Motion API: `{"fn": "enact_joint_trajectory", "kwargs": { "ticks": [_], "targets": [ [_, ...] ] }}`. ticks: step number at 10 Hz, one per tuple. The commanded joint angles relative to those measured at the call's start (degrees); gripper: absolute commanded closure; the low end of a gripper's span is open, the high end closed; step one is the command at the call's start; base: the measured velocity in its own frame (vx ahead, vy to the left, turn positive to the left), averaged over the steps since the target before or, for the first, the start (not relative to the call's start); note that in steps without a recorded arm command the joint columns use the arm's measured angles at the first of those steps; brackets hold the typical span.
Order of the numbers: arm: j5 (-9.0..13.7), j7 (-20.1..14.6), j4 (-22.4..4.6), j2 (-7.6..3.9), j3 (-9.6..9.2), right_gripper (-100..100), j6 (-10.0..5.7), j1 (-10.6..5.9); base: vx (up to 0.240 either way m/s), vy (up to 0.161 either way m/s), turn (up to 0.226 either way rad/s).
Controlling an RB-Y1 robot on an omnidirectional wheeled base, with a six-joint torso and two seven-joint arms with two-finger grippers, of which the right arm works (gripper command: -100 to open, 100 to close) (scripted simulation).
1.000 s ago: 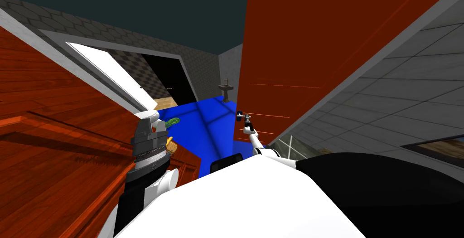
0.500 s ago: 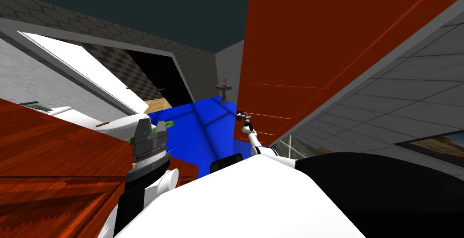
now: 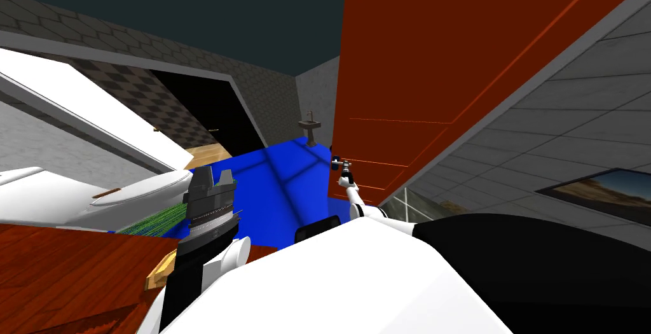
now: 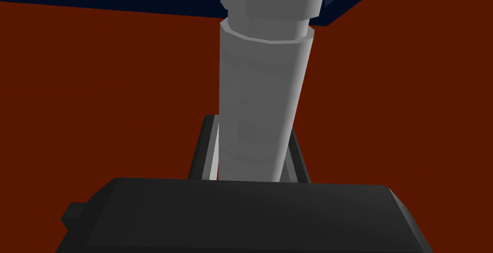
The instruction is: Push the door open
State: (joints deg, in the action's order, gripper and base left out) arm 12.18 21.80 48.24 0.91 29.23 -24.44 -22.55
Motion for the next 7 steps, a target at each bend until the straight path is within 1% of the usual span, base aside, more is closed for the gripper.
{"fn": "enact_joint_trajectory", "kwargs": {
  "ticks": [1,3,4,5,6,7],
  "targets": [
    [0.6,1.4,-0.2,0.50,1.14,100,-0.64,-0.90,0.162,0.052,-0.092],
    [1.2,2.6,-0.8,1.60,1.94,100,-0.97,-1.47,0.144,0.080,-0.083],
    [1.3,3.0,-0.9,1.96,2.17,100,-1.07,-1.64,0.116,0.103,-0.066],
    [1.3,2.6,-0.7,1.11,2.33,100,-1.09,-1.10,0.039,0.033,-0.061],
    [1.7,3.2,-0.5,-0.62,3.49,100,-1.26,-1.04,0.098,-0.069,-0.029],
    [1.7,3.2,-0.5,-0.62,3.49,100,-1.26,-1.04,0.113,-0.081,0.023]
  ]
}}
